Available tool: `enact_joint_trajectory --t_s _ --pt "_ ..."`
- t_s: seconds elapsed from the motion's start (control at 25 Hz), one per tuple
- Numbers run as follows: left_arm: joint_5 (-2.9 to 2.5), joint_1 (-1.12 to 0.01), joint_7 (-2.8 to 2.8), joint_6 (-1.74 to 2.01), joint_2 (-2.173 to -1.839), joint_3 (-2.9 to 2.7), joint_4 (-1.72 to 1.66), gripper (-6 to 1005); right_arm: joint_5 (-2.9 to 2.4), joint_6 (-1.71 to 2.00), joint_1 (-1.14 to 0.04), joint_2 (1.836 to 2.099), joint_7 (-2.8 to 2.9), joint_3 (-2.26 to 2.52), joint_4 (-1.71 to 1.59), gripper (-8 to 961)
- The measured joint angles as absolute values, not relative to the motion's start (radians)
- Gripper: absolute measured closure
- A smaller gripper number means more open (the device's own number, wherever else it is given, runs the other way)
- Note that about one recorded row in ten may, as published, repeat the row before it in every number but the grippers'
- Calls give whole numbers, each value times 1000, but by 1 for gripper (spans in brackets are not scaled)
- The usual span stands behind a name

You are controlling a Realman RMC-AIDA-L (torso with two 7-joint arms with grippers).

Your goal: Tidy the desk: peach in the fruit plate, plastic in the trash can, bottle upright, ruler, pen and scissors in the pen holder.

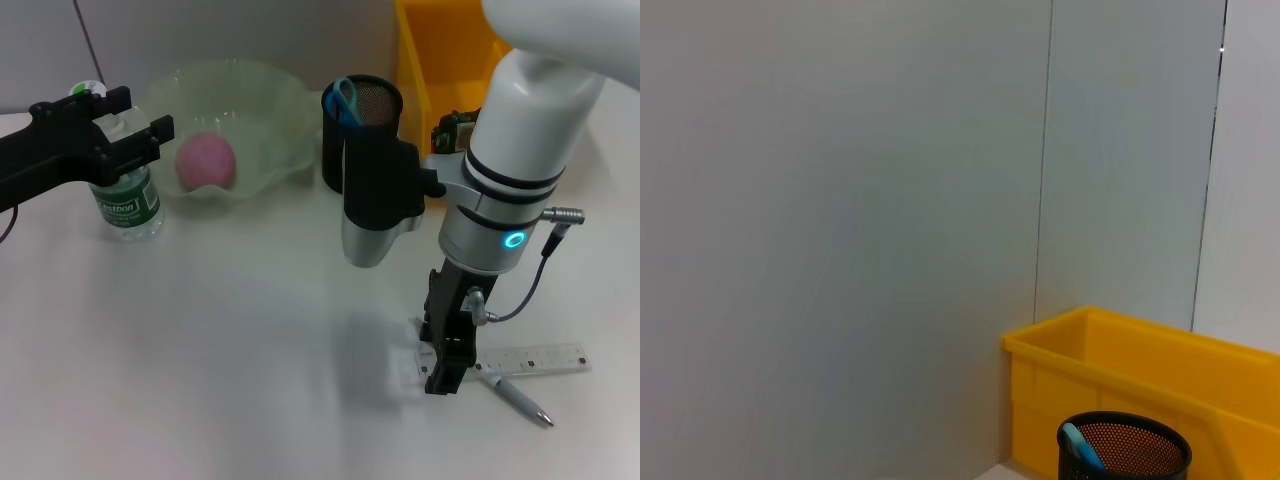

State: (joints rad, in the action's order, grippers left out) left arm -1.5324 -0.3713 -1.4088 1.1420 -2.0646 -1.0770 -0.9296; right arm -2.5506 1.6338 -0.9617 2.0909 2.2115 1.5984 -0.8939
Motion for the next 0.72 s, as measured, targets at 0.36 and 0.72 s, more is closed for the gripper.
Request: enact_joint_trajectory --t_s 0.36,0.72 --pt "-1538 -378 -1408 1143 -2065 -1077 -927 336 -2550 1602 -962 2091 2210 1637 -883 300" --pt "-1540 -380 -1408 1143 -2065 -1077 -926 336 -2549 1586 -962 2091 2209 1652 -880 299"
